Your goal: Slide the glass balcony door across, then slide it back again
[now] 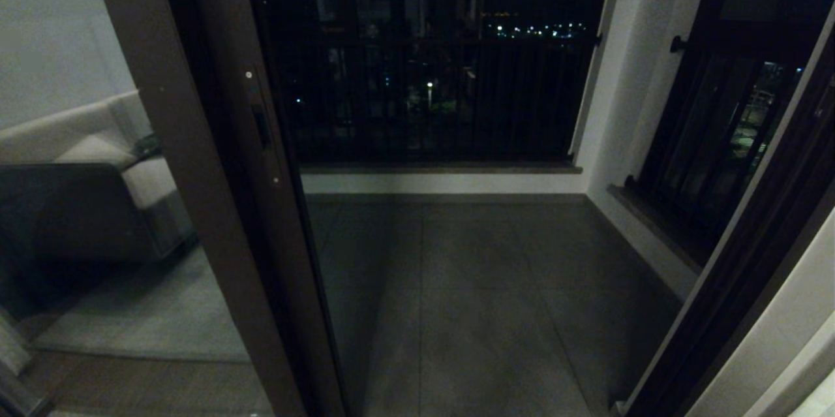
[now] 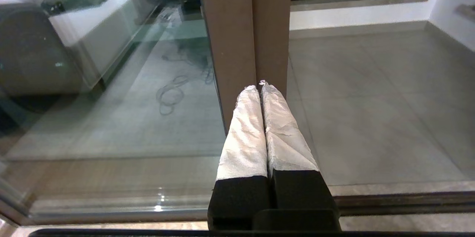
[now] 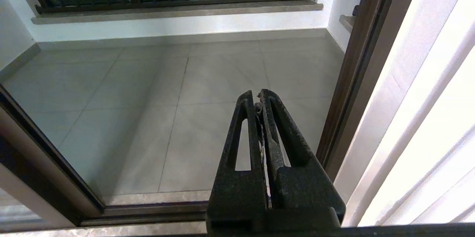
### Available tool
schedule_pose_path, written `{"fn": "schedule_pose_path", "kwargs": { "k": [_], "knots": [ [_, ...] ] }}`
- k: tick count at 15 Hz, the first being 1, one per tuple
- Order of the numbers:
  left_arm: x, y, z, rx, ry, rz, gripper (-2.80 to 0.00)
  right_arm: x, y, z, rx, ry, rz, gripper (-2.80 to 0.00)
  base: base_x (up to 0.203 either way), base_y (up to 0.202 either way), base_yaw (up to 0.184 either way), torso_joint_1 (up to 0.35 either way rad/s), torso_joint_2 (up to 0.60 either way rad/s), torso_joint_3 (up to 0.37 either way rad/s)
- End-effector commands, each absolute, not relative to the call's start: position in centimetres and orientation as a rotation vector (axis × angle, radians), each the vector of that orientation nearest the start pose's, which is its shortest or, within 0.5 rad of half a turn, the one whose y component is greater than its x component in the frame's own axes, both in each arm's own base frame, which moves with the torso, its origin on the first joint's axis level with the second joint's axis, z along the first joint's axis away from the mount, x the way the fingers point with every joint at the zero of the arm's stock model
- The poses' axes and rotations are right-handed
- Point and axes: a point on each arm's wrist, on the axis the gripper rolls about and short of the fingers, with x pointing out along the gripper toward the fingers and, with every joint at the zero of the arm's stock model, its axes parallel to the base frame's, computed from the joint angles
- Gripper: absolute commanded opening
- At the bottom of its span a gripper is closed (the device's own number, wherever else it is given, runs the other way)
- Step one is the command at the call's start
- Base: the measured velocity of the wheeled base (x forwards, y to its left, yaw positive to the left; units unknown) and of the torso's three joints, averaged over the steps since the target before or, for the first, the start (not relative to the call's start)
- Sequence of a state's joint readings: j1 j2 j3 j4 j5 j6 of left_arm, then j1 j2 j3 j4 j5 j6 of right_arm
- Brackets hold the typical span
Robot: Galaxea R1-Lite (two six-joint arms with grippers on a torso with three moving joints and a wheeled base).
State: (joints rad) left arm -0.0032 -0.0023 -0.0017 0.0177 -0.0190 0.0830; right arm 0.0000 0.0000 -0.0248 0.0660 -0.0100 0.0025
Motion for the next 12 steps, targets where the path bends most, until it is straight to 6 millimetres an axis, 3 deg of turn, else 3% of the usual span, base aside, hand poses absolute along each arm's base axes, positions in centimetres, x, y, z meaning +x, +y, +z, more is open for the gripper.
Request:
{"fn": "schedule_pose_path", "kwargs": {
  "k": [1, 12],
  "knots": [
    [-2.3, -0.03, 7.4, 0.08, 0.014, -0.022, -2.8, -2.47, -0.02, 7.55, 0.001, 0.043, -0.011, -2.8, 0.0, 0.0, 0.0, 0.0, 0.0, 0.0],
    [-2.3, -0.03, 7.4, 0.078, 0.015, -0.021, -2.8, -2.47, -0.02, 7.55, 0.004, 0.043, -0.011, -2.8, 0.0, 0.0, 0.0, 0.0, 0.0, 0.0]
  ]
}}
